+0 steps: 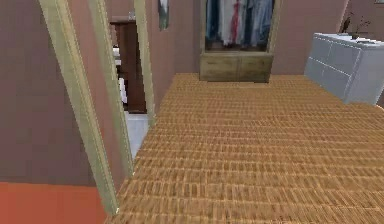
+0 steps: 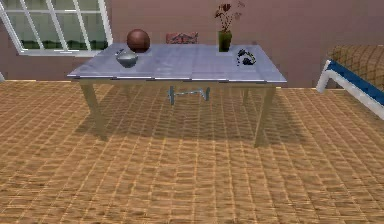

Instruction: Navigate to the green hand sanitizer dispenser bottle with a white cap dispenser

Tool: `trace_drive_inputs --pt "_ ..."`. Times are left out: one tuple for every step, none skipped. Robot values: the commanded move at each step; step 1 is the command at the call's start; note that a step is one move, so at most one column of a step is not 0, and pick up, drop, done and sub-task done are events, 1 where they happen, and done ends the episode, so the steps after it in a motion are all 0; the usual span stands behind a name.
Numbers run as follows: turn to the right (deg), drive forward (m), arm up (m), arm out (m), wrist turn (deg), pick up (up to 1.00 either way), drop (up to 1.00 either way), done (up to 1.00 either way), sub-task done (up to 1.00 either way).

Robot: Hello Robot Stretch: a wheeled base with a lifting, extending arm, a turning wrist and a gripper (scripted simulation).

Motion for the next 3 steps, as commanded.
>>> trace_drive_inputs --pt "-6.0 0.00 0.00 0.00 0.0 0.00 0.00 0.00 0.00" --pt "0.0 0.50 0.00 0.00 0.0 0.00 0.00 0.00 0.00" --pt "-45.0 0.00 0.00 0.00 0.0 0.00 0.00 0.00 0.00"
